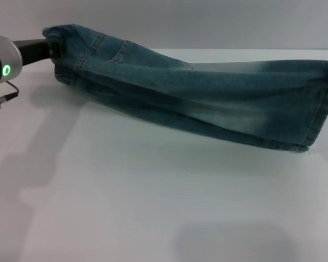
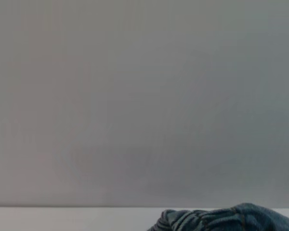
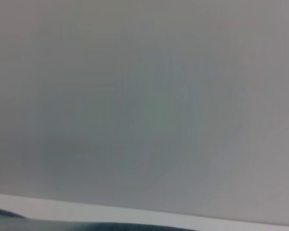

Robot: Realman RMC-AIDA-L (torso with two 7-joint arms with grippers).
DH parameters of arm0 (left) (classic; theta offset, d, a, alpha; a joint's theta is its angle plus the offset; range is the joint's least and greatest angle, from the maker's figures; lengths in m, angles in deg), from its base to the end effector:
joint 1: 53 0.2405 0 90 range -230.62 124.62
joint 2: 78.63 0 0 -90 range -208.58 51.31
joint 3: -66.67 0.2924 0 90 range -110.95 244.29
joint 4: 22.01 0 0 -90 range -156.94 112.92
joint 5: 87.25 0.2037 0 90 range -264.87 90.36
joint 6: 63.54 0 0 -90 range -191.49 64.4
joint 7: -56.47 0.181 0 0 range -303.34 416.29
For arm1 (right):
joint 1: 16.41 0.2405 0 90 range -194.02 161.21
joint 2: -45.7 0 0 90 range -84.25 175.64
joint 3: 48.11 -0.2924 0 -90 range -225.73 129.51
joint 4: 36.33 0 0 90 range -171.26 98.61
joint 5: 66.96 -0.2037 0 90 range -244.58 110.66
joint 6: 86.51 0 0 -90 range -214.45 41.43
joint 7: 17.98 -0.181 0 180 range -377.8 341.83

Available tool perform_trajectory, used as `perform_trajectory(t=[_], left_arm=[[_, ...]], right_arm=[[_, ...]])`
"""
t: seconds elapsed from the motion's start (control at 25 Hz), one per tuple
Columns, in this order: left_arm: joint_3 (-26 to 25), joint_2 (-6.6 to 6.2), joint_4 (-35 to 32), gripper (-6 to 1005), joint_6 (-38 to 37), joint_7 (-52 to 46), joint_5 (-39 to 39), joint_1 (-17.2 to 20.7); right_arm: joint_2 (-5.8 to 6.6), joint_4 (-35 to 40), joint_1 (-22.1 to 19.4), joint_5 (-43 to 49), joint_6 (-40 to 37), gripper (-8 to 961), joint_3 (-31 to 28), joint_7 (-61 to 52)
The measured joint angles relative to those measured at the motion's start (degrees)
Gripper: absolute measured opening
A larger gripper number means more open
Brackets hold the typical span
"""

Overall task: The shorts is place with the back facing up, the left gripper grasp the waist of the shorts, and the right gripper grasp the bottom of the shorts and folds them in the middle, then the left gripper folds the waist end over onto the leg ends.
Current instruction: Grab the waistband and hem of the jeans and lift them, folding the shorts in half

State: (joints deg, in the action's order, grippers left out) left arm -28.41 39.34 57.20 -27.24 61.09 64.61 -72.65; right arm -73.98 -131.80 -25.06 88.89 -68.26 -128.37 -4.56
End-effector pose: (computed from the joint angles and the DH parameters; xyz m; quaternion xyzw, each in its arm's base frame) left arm -0.2547 0.4402 0.0101 -0.7500 -0.4346 -0.1345 0.4802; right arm 0.2776 0.3314 0.0124 -0.7474 0.3403 0.1413 0.5529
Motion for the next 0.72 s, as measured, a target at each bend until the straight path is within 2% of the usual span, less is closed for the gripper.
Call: perform_trajectory(t=[0.56,0.72], left_arm=[[0.3,0.16,-4.8,224,-3.5,0.0,-0.7,-3.4],[0.8,0.07,-7.3,235,-7.9,0.0,-3.4,-4.0]], right_arm=[[0.31,6.6,2.4,-4.0,-7.8,16,0.2,-0.1],[0.37,9.8,3.2,-6.7,-11.4,39,-0.4,0.0]])
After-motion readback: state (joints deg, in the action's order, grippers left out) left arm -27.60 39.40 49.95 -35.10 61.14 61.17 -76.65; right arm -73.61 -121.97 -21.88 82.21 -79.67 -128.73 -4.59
